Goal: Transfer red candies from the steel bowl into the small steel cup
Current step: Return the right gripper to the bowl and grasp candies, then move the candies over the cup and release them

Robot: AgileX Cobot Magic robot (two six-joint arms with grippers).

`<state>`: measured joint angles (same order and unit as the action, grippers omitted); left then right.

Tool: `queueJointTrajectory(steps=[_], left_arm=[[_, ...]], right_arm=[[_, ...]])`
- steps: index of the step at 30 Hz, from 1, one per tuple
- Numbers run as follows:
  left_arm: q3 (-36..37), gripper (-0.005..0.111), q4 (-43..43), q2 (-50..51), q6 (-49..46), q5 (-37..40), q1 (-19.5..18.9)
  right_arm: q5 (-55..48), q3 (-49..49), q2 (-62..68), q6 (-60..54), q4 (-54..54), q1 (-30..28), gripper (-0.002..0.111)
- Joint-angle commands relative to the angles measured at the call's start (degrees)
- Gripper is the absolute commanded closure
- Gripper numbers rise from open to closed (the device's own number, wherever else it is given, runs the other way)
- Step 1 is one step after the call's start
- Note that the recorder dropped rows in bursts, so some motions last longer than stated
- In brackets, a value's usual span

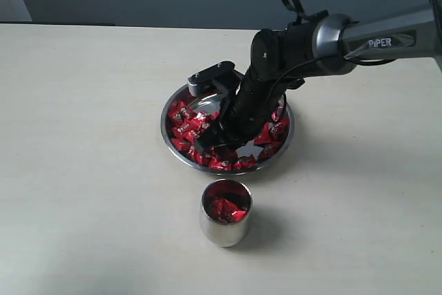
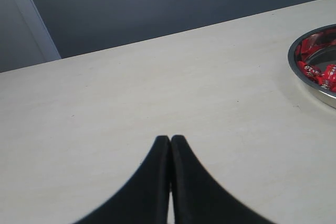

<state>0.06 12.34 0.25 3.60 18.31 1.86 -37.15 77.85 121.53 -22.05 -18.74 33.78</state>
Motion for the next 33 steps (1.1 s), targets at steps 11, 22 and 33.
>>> queueJointTrajectory(steps=[11, 22, 33], left_arm=[[-0.06, 0.106, 0.01, -0.25, 0.31, -0.39, 0.02], [-0.06, 0.106, 0.01, -0.25, 0.31, -0.39, 0.02], [-0.06, 0.106, 0.01, -0.25, 0.31, -0.39, 0.02]], right_arm=[[-2.42, 0.72, -8.70, 1.17, 0.39, -0.41, 0.109], [-16.36, -4.24, -20.78, 1.54, -1.15, 2.92, 0.109], [-12.97, -14.78, -24.97, 1.54, -1.13, 9.00, 0.109]])
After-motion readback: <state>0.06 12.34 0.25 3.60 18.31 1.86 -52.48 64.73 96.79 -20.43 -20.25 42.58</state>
